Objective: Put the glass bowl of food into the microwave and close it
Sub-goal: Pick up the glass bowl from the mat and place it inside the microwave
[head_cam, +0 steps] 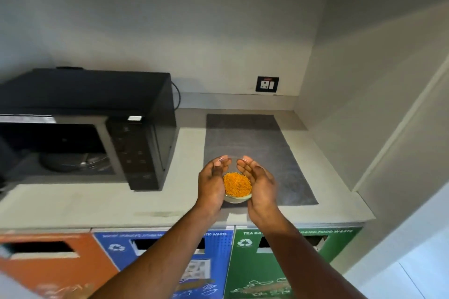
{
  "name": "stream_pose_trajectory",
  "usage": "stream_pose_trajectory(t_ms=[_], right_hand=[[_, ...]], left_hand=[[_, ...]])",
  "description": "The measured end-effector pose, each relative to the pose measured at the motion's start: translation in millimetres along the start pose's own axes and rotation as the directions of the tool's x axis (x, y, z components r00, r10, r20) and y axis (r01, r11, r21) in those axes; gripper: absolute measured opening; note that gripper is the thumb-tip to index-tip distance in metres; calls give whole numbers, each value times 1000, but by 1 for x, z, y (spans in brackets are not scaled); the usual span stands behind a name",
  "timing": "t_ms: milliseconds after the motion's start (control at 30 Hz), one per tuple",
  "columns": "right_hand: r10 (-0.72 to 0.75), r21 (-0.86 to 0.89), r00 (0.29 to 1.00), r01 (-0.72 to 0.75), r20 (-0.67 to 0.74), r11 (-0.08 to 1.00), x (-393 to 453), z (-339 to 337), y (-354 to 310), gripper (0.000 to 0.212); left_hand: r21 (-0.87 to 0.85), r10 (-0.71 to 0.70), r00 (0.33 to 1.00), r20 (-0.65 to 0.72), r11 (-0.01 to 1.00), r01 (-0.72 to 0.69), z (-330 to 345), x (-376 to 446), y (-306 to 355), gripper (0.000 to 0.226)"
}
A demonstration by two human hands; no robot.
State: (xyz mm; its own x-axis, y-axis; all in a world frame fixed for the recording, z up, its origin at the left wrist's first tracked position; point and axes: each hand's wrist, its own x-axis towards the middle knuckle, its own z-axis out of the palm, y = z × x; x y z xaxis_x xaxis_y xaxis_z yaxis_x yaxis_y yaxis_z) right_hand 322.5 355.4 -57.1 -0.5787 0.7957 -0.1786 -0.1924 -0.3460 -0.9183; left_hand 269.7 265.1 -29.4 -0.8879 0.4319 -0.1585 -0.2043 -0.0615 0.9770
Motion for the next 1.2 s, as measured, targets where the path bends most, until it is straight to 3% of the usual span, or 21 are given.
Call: stream_pose_trajectory(t_ms=[333,500,867,1200], right_hand=[[25,34,998,-27,61,999,-89,41,8,25],[27,-37,993,-22,115,999,-128,70,26,28],[82,-64,980,-71,181,995,-223,180,82,28],[84,-16,980,-83,180,996,-265,269,134,27]], left_hand=[[-18,5,996,-93,1000,-7,-72,-68,19,33],[-73,-11,991,-134,997,1,-121,-91,17,32],[-83,24,981,-190,996,-40,-275,-116,31,32],[-35,43,987,-157,998,-49,-386,-105,45,31]])
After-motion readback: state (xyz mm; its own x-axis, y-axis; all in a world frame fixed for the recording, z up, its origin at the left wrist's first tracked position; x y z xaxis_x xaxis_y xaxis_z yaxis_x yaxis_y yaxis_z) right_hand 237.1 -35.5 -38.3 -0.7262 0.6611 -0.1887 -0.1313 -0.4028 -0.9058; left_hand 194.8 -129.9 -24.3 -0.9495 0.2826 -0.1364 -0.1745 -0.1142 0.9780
